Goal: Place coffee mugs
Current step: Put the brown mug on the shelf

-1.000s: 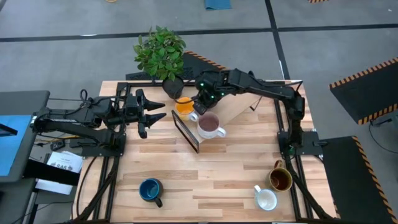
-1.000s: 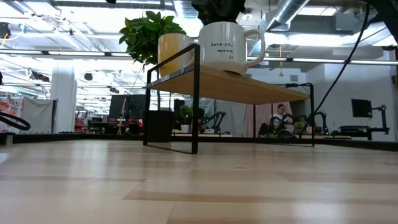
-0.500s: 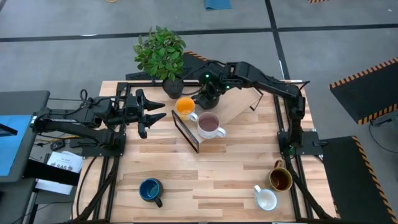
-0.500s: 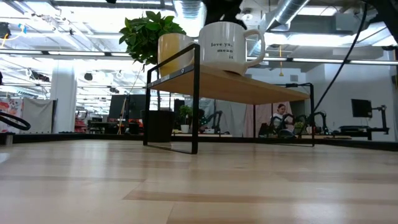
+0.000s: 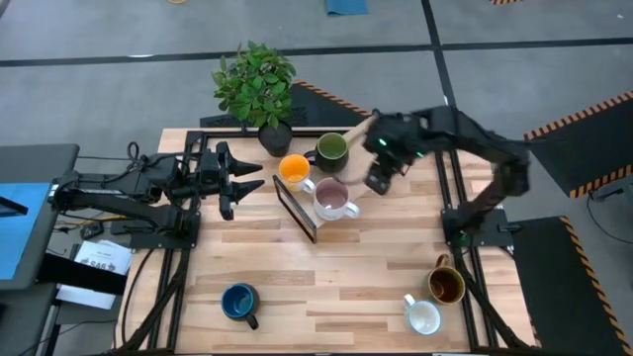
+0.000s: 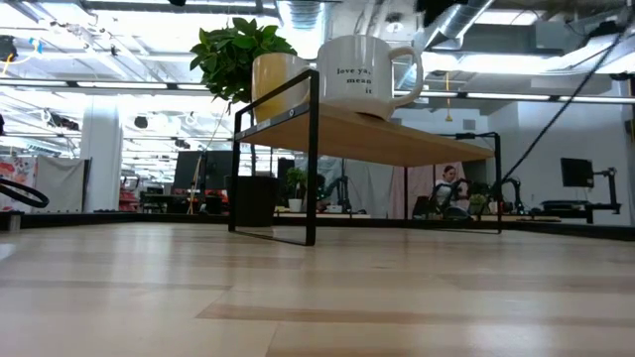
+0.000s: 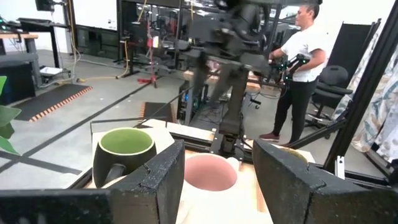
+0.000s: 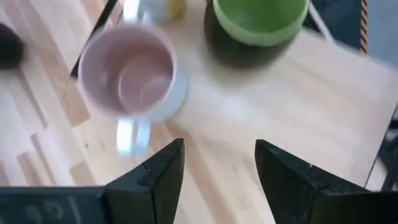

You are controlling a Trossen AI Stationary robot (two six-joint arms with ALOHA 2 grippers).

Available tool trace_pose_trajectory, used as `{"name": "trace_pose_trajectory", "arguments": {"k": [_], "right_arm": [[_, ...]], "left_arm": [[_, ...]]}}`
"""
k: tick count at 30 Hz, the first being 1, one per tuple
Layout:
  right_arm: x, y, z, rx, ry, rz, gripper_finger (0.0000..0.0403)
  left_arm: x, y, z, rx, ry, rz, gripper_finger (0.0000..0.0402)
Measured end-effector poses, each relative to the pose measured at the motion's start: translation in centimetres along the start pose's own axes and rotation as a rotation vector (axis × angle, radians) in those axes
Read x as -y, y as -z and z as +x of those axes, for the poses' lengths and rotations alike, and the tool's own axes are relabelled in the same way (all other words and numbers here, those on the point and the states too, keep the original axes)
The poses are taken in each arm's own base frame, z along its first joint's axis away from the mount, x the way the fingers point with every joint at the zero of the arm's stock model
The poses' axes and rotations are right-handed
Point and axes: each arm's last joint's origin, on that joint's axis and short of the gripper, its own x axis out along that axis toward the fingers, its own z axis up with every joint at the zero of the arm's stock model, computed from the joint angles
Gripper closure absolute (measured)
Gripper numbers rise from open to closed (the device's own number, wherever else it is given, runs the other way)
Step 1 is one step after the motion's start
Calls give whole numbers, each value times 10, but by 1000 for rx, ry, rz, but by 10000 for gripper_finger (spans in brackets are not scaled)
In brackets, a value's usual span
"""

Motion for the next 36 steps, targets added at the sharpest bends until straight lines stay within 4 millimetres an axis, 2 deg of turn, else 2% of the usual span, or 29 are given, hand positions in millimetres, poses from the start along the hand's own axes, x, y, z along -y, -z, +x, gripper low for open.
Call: {"name": "trace_pose_trajectory", "arguments": {"k": [5,11,14,17,20,27,33,36], "right_arm": [[-9,56,-12,-19,-31,96,182],[-23,120,-13,-132,-140,135,182],[-31,145,-10,-181,-173,50,182],[-41,166,-3,-222,-187,-192,182],[-51,183,6,-258,-196,-416,182],[-77,209,26,-418,-242,-675,182],[-98,226,45,-447,-306,-775,182],[-101,237,54,-466,-309,-805,182]], "left_arm": [[0,2,0,-19,-8,10,229],[-2,1,-1,-10,-70,62,229],[-3,1,-1,-9,-86,76,229],[-3,1,-1,-8,-87,76,229],[-3,1,-1,-9,-87,74,229],[-3,1,-1,-9,-87,73,229],[-3,1,-1,-10,-87,71,229],[-3,1,-1,-10,-87,70,229]]}}
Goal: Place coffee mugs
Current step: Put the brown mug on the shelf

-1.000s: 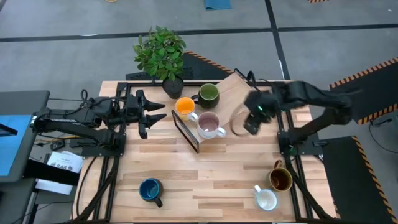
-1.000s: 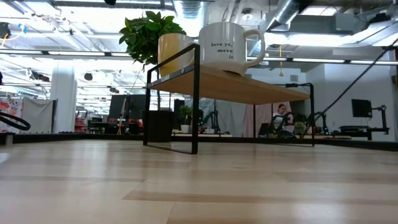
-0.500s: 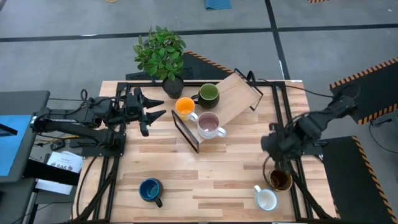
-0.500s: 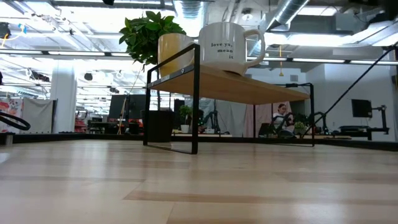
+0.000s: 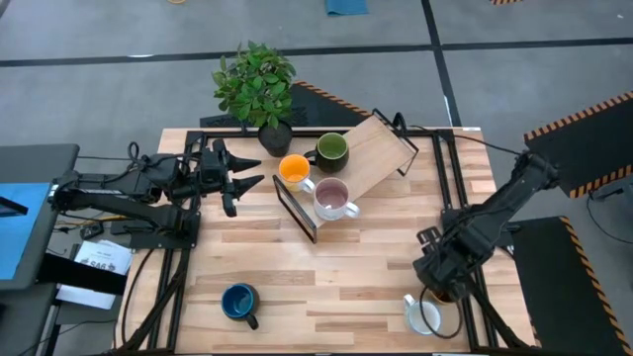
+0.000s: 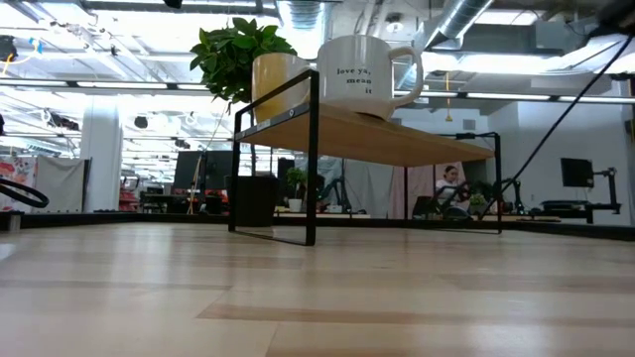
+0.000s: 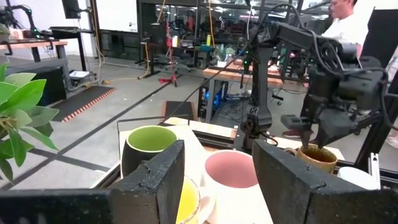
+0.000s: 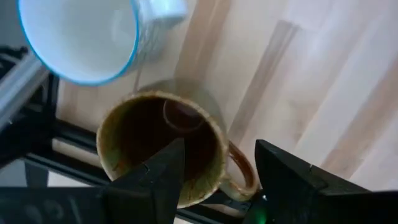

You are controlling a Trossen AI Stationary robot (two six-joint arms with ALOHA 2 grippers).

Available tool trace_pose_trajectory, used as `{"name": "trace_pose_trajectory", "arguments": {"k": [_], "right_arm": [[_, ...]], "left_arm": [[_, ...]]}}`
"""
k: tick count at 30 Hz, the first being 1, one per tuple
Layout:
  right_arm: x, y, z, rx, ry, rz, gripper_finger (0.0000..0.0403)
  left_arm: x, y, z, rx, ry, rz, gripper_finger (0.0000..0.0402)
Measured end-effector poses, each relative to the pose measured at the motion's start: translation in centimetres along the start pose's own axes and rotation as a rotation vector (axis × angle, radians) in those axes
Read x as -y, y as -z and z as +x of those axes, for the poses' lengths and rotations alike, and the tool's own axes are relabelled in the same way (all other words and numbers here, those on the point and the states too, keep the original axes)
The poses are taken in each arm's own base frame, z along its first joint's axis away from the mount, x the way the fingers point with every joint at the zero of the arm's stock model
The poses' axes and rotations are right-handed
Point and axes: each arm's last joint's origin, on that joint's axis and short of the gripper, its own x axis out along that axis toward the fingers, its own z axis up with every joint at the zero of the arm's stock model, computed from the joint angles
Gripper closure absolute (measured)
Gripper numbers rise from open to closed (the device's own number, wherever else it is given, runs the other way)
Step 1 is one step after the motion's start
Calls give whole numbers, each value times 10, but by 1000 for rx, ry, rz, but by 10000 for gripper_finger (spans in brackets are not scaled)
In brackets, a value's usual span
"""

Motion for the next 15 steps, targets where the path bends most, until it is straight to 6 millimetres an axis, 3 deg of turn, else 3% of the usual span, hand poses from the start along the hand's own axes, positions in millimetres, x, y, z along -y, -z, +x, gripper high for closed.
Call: {"name": "trace_pose_trajectory", "arguments": {"k": [15], "right_arm": [[8,12,51,-76,42,-8,187]], "left_arm": [[0,0,0,-5,0,2,229]]}}
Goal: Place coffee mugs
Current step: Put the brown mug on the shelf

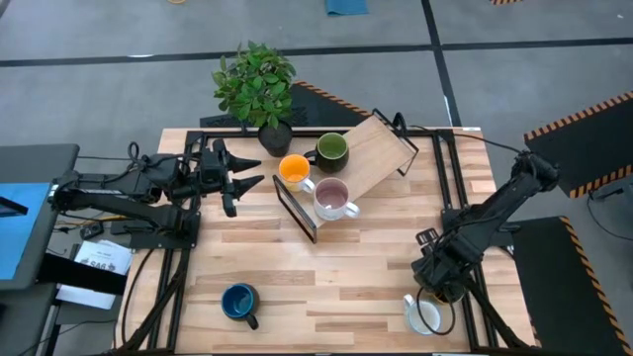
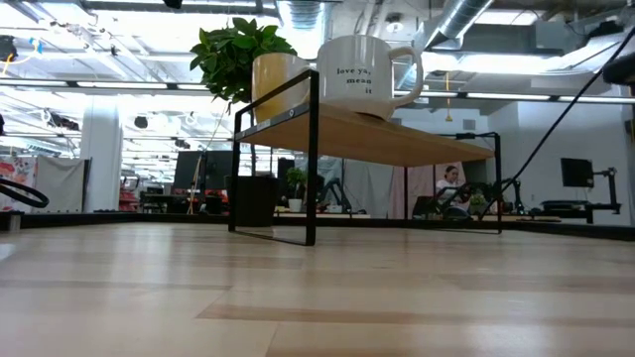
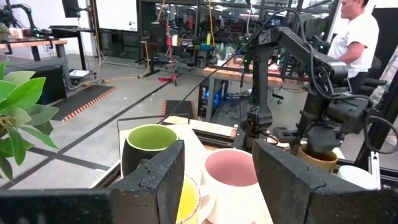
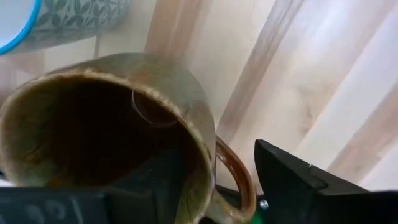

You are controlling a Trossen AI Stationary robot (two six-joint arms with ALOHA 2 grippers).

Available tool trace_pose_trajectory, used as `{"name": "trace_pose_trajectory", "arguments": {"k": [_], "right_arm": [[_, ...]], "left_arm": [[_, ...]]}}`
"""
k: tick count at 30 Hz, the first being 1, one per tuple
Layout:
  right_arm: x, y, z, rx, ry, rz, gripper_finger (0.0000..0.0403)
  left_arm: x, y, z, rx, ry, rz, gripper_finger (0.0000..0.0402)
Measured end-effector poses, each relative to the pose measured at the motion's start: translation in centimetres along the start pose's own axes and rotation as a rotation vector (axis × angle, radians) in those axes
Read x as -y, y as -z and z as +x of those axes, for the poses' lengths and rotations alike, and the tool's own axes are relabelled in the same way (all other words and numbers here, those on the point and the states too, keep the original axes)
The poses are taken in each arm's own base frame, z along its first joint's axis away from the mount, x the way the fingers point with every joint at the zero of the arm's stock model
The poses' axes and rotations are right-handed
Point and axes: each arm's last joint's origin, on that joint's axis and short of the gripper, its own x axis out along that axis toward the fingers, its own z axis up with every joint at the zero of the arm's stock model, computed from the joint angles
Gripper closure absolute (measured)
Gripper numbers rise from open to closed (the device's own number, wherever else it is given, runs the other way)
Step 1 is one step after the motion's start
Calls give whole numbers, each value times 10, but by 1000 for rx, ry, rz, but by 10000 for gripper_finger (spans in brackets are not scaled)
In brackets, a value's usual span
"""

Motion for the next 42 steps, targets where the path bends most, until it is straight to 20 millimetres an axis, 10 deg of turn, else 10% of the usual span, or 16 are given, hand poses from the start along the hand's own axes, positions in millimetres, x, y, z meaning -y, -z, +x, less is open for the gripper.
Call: {"name": "trace_pose_trajectory", "arguments": {"k": [13,31,42], "right_arm": [[8,0,-14,-17,-86,67,353],[106,13,-217,569,80,670,352],[191,2,-208,427,187,979,352]], "left_arm": [[0,0,0,0,-2,0,229],[0,0,0,0,-3,11,229],[0,0,0,1,-4,11,229]]}}
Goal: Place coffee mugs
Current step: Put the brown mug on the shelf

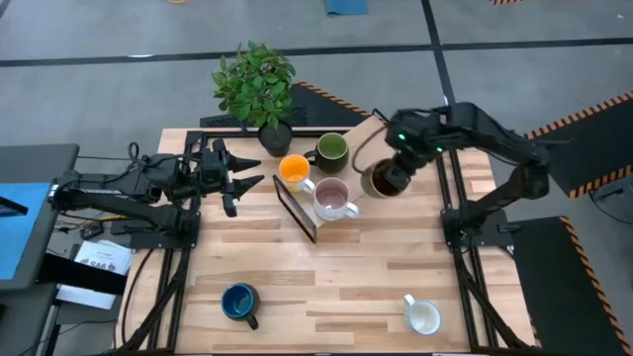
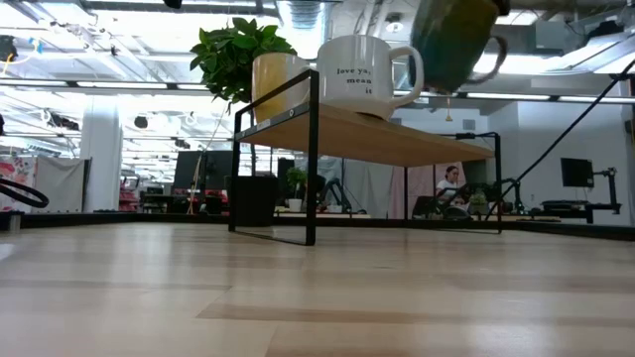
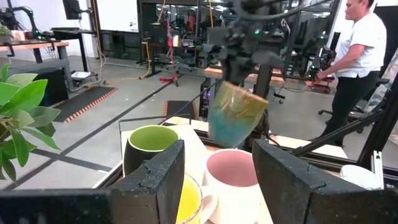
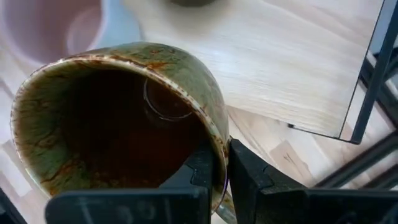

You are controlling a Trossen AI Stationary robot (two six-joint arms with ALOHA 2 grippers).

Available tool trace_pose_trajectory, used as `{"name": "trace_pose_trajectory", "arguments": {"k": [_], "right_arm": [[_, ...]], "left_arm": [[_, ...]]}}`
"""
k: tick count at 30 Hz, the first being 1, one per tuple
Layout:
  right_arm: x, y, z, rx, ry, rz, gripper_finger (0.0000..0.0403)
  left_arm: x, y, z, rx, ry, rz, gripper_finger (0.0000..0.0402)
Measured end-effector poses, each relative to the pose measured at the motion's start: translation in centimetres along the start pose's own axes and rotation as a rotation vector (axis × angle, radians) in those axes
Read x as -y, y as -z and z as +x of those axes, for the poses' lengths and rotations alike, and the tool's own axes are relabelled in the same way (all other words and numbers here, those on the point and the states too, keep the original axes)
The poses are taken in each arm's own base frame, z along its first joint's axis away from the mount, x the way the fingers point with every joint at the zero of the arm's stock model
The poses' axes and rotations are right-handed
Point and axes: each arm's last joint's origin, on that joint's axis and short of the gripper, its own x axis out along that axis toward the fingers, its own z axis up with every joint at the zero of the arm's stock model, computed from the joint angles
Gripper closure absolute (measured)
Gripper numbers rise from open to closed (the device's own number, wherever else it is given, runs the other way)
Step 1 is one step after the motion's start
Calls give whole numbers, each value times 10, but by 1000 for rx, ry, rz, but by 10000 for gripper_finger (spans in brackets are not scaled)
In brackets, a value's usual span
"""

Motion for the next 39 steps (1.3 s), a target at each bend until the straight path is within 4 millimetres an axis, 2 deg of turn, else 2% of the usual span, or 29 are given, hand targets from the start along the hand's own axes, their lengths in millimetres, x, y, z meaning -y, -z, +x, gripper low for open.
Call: {"name": "trace_pose_trajectory", "arguments": {"k": [6,11,20,25,34,39], "right_arm": [[5,-21,28,-80,9,48,352],[5,-37,45,-71,11,69,352],[14,-45,55,-92,17,114,351],[16,-48,60,-114,21,157,333],[12,-60,85,-162,14,119,297],[15,-62,84,-137,10,92,295]], "left_arm": [[0,0,0,1,0,-12,229],[0,0,0,1,0,-13,229],[0,0,0,1,-1,-16,229],[-1,0,0,2,-19,-16,229],[-1,0,0,0,-28,-15,229],[-1,0,0,0,-31,-15,229]]}}
